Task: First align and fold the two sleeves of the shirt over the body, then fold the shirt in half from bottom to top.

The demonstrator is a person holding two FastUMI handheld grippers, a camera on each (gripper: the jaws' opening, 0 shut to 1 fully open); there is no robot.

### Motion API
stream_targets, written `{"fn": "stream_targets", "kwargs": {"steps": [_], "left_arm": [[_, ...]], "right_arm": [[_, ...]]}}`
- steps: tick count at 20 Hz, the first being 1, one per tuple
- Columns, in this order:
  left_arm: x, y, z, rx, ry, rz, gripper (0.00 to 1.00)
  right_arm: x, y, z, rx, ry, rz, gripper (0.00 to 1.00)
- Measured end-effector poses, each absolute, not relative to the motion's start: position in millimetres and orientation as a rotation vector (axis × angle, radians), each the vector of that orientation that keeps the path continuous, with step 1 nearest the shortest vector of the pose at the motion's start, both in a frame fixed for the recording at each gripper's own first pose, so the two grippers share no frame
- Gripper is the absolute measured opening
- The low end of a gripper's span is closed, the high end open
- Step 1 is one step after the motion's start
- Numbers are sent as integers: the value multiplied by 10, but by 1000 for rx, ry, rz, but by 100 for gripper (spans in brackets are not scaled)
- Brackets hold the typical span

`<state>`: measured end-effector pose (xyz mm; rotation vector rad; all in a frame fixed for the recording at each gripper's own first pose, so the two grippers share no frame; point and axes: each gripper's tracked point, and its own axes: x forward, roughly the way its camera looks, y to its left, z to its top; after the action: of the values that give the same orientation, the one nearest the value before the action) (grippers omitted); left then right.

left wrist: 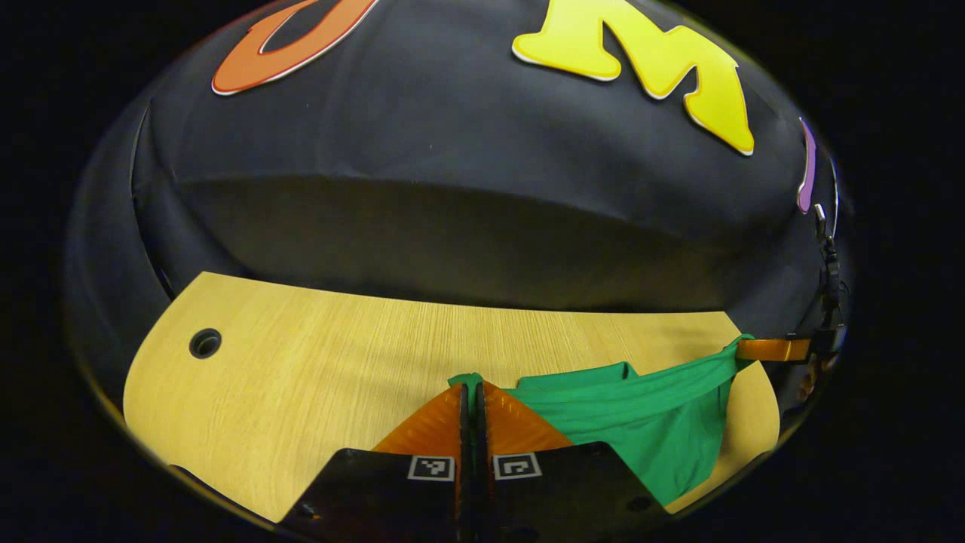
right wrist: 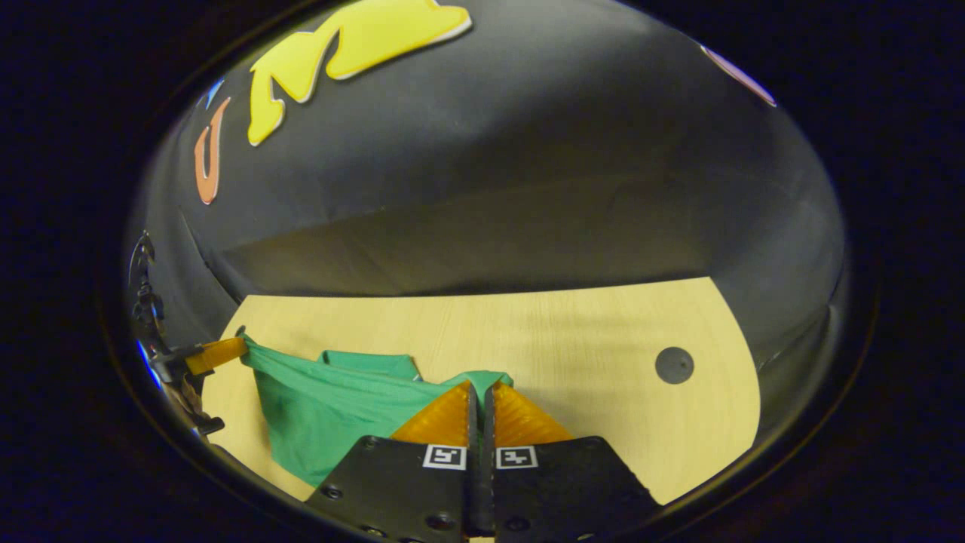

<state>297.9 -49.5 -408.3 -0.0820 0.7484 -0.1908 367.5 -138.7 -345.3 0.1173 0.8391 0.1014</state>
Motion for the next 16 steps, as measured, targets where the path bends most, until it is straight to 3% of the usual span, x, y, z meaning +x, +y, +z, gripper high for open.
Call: {"fn": "stream_targets", "kwargs": {"steps": [4,5,8,9,10,12,16], "left_arm": [[3005,-530,-4340,-83,776,-167,14],[3000,-517,-4335,-85,773,-155,21],[3019,-369,-3923,-72,682,-89,100],[3007,-345,-3784,-69,659,-80,100],[2977,-308,-3625,-70,635,-70,100],[2898,-249,-3248,-73,580,-63,100],[2593,-117,-2265,-13,426,-47,100]], "right_arm": [[3680,-1370,-3731,78,858,98,2],[3648,-1389,-3761,62,863,83,6],[3466,-1396,-3612,34,813,64,66],[3415,-1408,-3517,40,794,47,87],[3358,-1410,-3393,44,767,33,93],[3229,-1412,-3059,43,700,10,99],[2852,-1322,-2107,34,537,-8,96]]}}
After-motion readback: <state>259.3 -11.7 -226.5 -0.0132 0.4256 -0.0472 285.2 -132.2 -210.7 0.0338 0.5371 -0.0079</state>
